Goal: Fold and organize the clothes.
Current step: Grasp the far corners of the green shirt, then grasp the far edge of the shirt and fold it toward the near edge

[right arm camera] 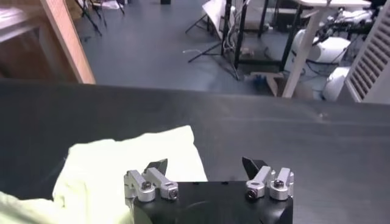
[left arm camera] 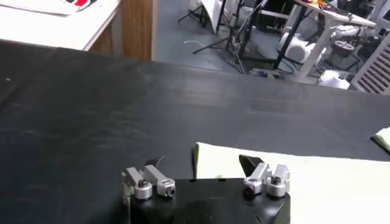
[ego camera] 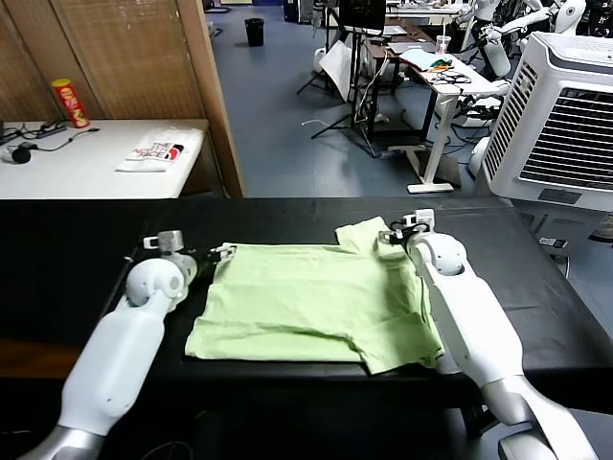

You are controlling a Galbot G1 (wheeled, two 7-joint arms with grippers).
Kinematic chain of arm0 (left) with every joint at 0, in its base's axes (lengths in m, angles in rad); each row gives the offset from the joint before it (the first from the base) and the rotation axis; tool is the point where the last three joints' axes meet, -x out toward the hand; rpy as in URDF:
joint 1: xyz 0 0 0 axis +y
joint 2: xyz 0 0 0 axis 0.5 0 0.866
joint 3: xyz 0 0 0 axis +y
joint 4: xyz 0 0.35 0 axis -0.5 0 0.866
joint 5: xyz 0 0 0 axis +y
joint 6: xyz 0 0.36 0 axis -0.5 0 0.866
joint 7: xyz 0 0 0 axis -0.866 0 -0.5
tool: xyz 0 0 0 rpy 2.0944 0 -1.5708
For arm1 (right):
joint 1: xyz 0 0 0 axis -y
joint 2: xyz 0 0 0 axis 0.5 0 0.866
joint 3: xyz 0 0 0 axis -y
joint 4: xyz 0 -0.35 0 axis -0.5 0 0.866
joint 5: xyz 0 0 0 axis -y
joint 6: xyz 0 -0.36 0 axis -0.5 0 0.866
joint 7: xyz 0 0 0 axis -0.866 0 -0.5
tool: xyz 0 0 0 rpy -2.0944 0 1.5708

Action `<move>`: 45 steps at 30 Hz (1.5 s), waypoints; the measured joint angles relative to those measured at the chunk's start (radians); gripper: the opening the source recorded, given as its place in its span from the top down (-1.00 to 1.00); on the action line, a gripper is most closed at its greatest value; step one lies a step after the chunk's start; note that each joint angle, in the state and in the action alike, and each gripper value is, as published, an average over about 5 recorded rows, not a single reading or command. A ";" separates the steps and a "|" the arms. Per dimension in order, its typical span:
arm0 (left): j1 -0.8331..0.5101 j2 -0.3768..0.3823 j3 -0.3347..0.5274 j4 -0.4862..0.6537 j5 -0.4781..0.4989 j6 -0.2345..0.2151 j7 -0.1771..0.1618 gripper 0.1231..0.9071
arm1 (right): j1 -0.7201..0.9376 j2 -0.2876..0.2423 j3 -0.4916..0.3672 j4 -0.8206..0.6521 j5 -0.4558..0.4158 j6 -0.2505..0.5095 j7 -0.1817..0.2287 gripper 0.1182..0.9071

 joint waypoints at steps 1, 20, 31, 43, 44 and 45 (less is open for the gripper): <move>-0.004 -0.003 0.002 0.006 0.002 -0.001 0.000 -0.72 | 0.002 0.002 0.001 -0.004 -0.001 0.000 -0.003 -0.72; -0.040 -0.037 0.016 0.084 0.014 -0.008 0.018 0.72 | 0.015 0.035 0.019 -0.068 -0.022 0.027 -0.052 0.86; -0.041 -0.035 0.008 0.076 0.032 -0.034 0.014 0.99 | -0.032 0.005 0.035 0.004 -0.003 0.107 -0.083 0.98; 0.055 0.041 -0.042 -0.116 -0.020 -0.021 -0.019 0.99 | -0.162 -0.119 0.067 0.254 0.100 0.081 -0.089 0.98; 0.070 0.051 -0.048 -0.142 -0.024 -0.019 -0.021 0.99 | -0.179 -0.132 0.071 0.281 0.108 0.074 -0.088 0.98; 0.087 0.062 -0.054 -0.170 -0.030 -0.017 -0.024 0.99 | -0.196 -0.144 0.074 0.309 0.116 0.067 -0.087 0.98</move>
